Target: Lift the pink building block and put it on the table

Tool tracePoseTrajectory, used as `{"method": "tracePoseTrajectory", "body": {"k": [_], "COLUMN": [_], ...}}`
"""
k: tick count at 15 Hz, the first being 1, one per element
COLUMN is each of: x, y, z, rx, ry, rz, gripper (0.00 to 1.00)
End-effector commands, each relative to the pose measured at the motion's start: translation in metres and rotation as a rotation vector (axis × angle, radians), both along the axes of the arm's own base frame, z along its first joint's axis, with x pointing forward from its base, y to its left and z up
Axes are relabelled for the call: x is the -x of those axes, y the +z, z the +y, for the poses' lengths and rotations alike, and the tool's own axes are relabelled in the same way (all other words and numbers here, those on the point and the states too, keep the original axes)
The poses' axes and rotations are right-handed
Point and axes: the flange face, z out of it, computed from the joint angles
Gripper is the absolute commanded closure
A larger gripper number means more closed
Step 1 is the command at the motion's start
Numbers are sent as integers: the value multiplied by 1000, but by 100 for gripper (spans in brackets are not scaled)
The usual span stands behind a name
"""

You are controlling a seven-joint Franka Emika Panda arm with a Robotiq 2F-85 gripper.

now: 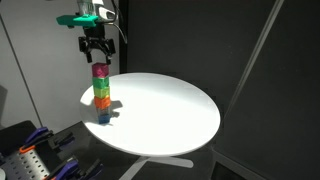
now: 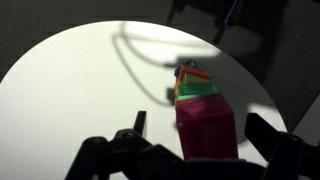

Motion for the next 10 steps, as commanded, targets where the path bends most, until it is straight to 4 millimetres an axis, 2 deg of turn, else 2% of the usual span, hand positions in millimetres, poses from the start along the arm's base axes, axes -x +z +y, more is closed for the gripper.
{"method": "tracePoseTrajectory", "body": {"k": [1, 10], "x": [0, -5], "y": [3, 5], "z": [2, 9], "rx": [-25, -71], "ry": [16, 13], "rz": [-9, -26], "gripper": [0, 0]}}
